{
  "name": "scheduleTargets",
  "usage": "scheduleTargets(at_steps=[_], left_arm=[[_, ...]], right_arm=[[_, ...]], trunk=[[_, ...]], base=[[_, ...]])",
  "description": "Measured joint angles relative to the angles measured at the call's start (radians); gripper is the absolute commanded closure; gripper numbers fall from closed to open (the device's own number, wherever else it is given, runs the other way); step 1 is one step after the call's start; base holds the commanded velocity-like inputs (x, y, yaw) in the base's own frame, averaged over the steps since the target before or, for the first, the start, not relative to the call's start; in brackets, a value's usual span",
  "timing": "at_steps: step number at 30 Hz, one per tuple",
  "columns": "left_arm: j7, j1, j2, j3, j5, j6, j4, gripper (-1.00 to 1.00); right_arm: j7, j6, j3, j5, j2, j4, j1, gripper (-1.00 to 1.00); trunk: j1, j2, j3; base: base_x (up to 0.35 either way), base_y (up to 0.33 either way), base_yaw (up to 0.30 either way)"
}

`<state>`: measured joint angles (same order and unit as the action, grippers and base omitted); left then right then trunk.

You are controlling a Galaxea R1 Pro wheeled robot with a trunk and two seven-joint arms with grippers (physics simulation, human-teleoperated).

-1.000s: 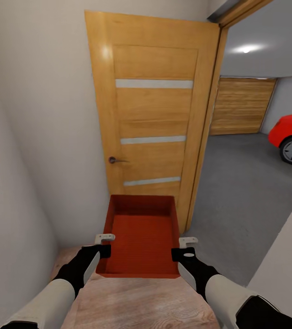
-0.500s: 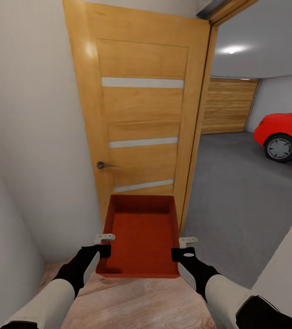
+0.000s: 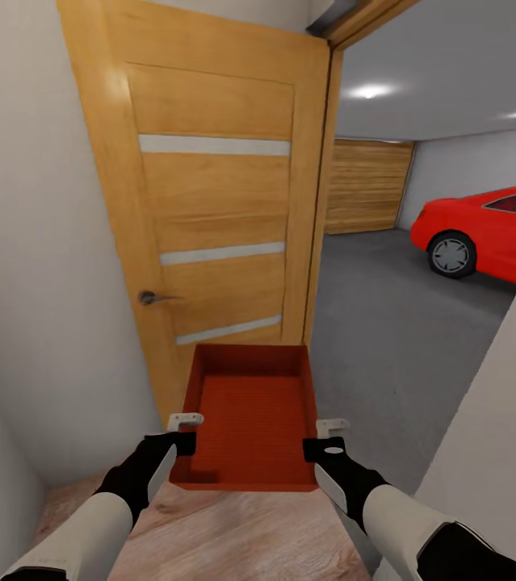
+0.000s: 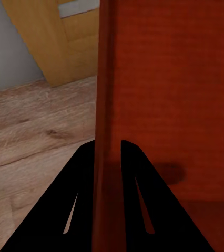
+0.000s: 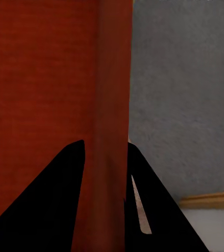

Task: Move the two storage containers from the living room to the garage. In the garage, place one container on the floor and stack the other container on top of it (either order is fine).

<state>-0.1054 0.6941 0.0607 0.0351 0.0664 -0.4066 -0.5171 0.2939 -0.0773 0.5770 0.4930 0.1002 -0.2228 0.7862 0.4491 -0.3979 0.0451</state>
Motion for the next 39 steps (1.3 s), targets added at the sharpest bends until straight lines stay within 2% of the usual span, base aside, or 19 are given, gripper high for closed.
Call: scheduleTargets(at_steps=[9, 26, 39], left_arm=[[0.000, 0.000, -0.002, 0.003, 0.005, 0.002, 0.000, 1.00], [-0.001, 0.000, -0.002, 0.002, 0.005, 0.002, 0.000, 1.00], [-0.001, 0.000, -0.002, 0.003, 0.007, 0.001, 0.000, 1.00]], right_arm=[[0.003, 0.000, -0.004, -0.006, 0.002, -0.001, 0.000, 1.00], [0.003, -0.002, -0.004, -0.007, 0.002, -0.001, 0.000, 1.00], [0.002, -0.003, -0.006, -0.010, 0.002, -0.001, 0.000, 1.00]], trunk=[[0.000, 0.000, 0.000], [0.000, 0.000, 0.000], [0.000, 0.000, 0.000]], base=[[0.130, 0.144, -0.021], [0.002, 0.002, -0.229], [0.136, 0.196, -0.021]])
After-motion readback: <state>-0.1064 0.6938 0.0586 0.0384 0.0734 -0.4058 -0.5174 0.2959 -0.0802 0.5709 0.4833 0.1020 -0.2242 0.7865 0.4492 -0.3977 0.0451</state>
